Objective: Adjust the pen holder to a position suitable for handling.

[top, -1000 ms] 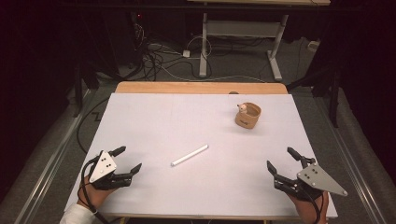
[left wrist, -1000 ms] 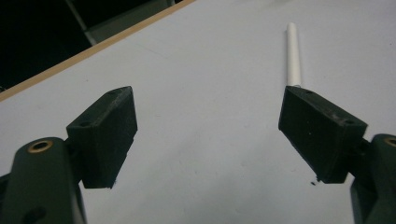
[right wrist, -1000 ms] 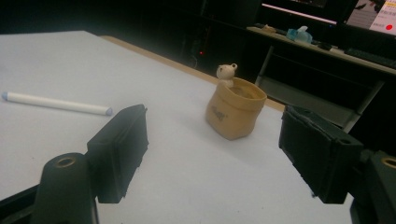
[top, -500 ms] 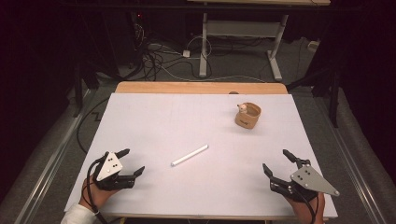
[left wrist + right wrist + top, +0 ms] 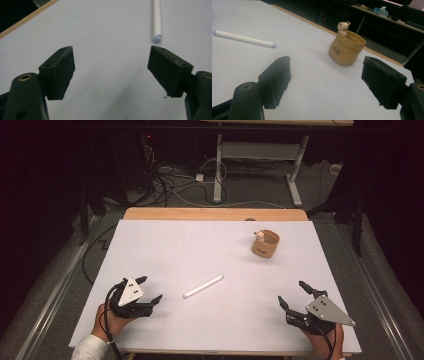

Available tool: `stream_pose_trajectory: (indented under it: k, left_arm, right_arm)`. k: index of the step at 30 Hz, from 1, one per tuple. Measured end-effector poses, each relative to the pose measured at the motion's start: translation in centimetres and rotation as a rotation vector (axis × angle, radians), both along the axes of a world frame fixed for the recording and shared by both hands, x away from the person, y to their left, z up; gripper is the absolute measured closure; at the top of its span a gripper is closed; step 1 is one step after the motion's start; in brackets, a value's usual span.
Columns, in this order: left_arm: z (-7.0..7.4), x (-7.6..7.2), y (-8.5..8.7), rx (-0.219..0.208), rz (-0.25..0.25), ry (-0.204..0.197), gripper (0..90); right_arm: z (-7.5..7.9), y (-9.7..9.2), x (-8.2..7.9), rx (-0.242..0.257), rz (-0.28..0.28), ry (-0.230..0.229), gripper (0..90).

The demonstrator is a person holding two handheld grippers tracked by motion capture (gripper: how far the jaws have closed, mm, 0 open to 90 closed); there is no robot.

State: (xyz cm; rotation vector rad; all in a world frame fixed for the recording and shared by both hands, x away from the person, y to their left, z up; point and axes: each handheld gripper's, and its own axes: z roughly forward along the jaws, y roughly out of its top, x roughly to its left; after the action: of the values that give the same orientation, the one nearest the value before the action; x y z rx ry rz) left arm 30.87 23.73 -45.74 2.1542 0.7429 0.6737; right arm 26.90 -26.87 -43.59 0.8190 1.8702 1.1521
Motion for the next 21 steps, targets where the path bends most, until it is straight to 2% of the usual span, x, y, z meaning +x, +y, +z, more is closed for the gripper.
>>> stream_pose_trajectory:
  k: [14,18,20,21]
  left_arm:
    - [0.9,0.9,-1.7,-0.019,-0.038,0.011,20.8]
    - [0.9,0.9,-1.7,-0.022,-0.044,0.006,20.8]
    - [0.9,0.9,-1.6,-0.031,-0.041,0.003,20.8]
    - [0.9,0.8,-1.5,-0.036,-0.044,-0.002,20.8]
  right_arm:
    - [-0.5,0.0,0.3,-0.019,-0.023,0.013,24.7]
    - [-0.6,-0.2,0.6,-0.027,-0.039,0.01,31.4]
    - [-0.9,-0.8,1.4,-0.023,-0.067,0.026,36.9]
    - [-0.9,-0.8,1.4,-0.023,-0.067,0.026,36.9]
